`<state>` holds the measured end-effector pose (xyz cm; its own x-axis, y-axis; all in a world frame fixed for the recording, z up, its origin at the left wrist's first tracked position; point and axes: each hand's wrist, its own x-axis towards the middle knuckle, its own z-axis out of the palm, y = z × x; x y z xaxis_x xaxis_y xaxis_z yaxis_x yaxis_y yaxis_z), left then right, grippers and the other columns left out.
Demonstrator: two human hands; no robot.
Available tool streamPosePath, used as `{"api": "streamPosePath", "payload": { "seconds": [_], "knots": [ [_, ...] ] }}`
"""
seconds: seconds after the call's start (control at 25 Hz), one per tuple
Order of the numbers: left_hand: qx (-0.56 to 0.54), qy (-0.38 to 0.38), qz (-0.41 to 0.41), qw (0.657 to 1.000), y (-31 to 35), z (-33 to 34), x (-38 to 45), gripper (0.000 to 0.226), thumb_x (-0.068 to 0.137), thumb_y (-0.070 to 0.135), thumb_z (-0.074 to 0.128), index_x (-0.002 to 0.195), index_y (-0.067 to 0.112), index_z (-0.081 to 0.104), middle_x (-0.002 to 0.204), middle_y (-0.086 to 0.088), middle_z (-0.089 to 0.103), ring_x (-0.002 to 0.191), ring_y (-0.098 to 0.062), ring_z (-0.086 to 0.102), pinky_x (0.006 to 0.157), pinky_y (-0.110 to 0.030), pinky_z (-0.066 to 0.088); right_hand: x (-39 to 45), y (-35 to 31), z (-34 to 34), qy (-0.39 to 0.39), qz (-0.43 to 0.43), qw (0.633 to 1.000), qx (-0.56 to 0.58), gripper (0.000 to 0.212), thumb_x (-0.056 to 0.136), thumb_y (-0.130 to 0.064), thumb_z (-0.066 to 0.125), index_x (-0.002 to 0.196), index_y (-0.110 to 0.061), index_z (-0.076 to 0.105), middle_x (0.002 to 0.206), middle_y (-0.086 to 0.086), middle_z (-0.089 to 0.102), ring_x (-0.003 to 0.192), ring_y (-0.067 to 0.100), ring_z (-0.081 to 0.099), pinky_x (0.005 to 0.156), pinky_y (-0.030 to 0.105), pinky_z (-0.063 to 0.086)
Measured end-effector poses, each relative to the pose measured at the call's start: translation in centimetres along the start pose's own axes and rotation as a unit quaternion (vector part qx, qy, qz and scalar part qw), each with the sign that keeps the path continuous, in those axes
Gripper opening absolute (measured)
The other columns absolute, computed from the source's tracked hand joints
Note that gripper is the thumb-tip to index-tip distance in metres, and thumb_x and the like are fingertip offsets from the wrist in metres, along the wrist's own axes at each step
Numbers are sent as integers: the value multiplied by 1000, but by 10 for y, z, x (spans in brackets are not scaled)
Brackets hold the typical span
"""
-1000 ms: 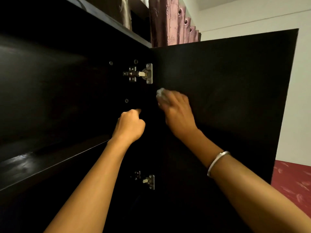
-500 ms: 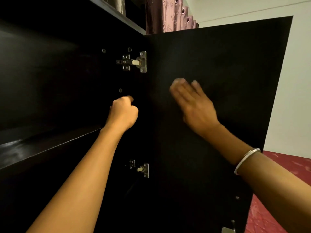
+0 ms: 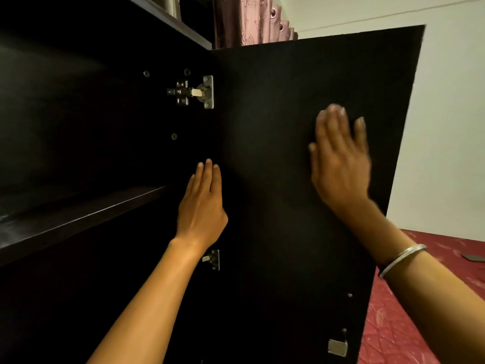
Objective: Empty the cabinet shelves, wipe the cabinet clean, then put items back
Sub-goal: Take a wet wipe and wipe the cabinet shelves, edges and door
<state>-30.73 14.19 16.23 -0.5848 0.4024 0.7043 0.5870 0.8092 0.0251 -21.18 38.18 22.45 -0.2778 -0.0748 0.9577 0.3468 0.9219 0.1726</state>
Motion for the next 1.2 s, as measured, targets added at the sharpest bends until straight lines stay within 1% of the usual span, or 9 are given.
{"api": "streamPosePath", "payload": {
  "seconds": [0.08,0.2,0.32,0.44,0.6,0.68,0.88,1.08,1.2],
  "knots": [
    [-23,8,12,1000,8,3,3,78,96,12,43,157,5,-4,166,-14,-9,153,-25,-11,124,-35,-1,-59,-20,24,-36,-148,988,10,58,99,-20,53,151,-3,34,158,18,29,149,32,21,124,45,0],
    [-46,26,23,998,19,3,4,79,95,11,45,158,6,-2,166,-13,-8,153,-23,-11,124,-34,1,-116,-9,25,-131,-415,900,-30,57,94,-15,44,150,-10,38,158,10,32,148,26,27,124,45,3],
    [-66,34,39,996,30,4,7,79,95,9,47,158,7,0,167,-11,-8,153,-22,-10,123,-33,0,-48,56,-6,-28,-219,975,-30,55,94,-3,42,149,-9,40,157,13,34,146,28,30,121,50,18],
    [-72,26,48,996,48,11,6,79,95,10,47,158,8,-1,166,-12,-11,153,-24,-11,123,-33,1,-32,75,-25,2,-3,1000,-13,57,103,-23,46,154,-5,27,161,17,20,151,30,17,121,52,18],
    [-61,40,79,994,68,22,-5,85,90,9,48,158,8,-4,166,-12,-13,152,-25,-12,121,-34,-1,-148,44,-8,-210,-251,942,-73,75,100,-52,37,157,-11,12,164,12,12,153,24,3,123,47,9],
    [-54,51,89,993,71,26,-4,88,87,7,50,157,8,-3,166,-13,-10,152,-26,-9,122,-37,3,-135,70,-13,-160,-271,944,-97,71,100,-49,40,157,-12,19,163,11,18,152,24,12,122,48,10],
    [-30,39,57,997,74,26,4,89,86,9,53,158,5,1,166,-16,-6,154,-30,-3,124,-41,13,-44,94,-37,-51,-35,996,-65,69,103,-45,38,156,-6,17,164,14,10,152,28,9,122,53,14],
    [-21,-20,29,999,69,24,-4,88,93,15,50,157,9,-11,165,-12,-19,153,-27,-11,125,-41,9,-187,70,-2,-192,-377,904,-63,63,102,-34,47,156,-15,21,164,7,16,152,22,10,124,46,2],
    [-18,-16,-16,1000,98,16,-6,88,95,17,48,156,9,-15,164,-12,-23,153,-27,-14,125,-40,5,-124,118,-9,-89,-302,949,-23,59,96,-7,48,153,-12,32,160,9,27,150,23,21,123,47,12]
  ]
}}
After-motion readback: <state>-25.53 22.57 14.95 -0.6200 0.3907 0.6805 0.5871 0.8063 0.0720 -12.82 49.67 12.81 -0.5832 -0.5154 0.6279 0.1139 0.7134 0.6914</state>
